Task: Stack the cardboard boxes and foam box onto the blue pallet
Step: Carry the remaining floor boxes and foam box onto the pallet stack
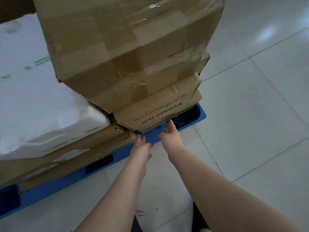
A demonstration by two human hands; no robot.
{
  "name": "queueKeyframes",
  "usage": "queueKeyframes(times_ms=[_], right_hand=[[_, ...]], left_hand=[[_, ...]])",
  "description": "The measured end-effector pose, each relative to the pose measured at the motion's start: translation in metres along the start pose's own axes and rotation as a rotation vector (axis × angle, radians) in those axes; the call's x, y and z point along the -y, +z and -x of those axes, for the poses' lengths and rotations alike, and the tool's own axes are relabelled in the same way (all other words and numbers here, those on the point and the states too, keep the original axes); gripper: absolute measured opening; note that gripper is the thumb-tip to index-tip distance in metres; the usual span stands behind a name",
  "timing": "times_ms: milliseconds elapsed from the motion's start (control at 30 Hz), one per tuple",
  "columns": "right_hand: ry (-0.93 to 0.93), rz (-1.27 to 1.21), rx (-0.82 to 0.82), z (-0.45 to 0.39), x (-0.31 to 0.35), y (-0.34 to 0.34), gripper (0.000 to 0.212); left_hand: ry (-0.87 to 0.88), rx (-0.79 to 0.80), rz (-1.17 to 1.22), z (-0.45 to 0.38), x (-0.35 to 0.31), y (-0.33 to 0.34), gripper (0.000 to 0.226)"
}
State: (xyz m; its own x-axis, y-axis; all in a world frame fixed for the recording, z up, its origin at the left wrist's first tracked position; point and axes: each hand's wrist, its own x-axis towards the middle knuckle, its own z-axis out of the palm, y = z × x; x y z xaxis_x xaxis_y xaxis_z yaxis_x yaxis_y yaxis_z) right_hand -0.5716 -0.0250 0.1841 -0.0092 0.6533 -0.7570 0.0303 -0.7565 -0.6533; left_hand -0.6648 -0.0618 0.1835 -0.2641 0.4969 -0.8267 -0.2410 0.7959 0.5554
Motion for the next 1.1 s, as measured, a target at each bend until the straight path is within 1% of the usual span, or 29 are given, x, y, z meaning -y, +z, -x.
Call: queueKeyframes(times_ms=[100,167,267,400,533,600,700,800,867,967,1033,1100], right_hand=[[0.089,0.027,0.012,-0.023,-0.009,-0.014,0.073],[0.107,0.043,0.025,-0.038,-0.012,-0.017,0.068],[0.116,-0.032,0.062,-0.057,-0.011,-0.012,0.058],[0.141,-0.140,0.124,-0.074,0.001,0.000,0.067],[0.178,-0.175,0.163,-0.067,0.012,-0.005,0.065],[0.170,-0.168,0.143,-0.057,0.011,-0.012,0.064],[0.229,-0.097,0.103,-0.023,0.010,-0.018,0.064],[0.207,0.051,0.150,0.041,0.031,-0.024,0.066],[0.191,0.087,0.161,0.085,0.062,-0.039,0.064],[0.185,0.123,0.131,0.149,0.128,-0.075,0.055],[0.182,0.137,0.108,0.191,0.174,-0.102,0.044],[0.169,0.139,0.089,0.226,0.215,-0.128,0.029]], left_hand=[[-0.089,-0.013,0.087,-0.019,0.002,0.019,0.065],[-0.108,-0.010,0.134,-0.033,0.000,0.029,0.065],[-0.129,-0.019,0.209,-0.054,-0.008,0.038,0.067],[-0.143,0.055,0.257,-0.066,-0.019,0.040,0.063],[-0.135,0.049,0.197,-0.060,-0.019,0.036,0.062],[-0.094,0.038,0.121,-0.047,-0.017,0.029,0.062],[-0.053,-0.028,-0.007,-0.006,-0.018,0.013,0.059],[-0.036,-0.093,-0.011,0.059,-0.030,-0.010,0.054],[-0.024,-0.109,0.007,0.110,-0.051,-0.019,0.051],[-0.006,-0.145,0.076,0.191,-0.092,-0.023,0.047],[-0.019,-0.174,0.173,0.243,-0.119,-0.020,0.047],[0.003,-0.182,0.211,0.289,-0.138,-0.016,0.048]])
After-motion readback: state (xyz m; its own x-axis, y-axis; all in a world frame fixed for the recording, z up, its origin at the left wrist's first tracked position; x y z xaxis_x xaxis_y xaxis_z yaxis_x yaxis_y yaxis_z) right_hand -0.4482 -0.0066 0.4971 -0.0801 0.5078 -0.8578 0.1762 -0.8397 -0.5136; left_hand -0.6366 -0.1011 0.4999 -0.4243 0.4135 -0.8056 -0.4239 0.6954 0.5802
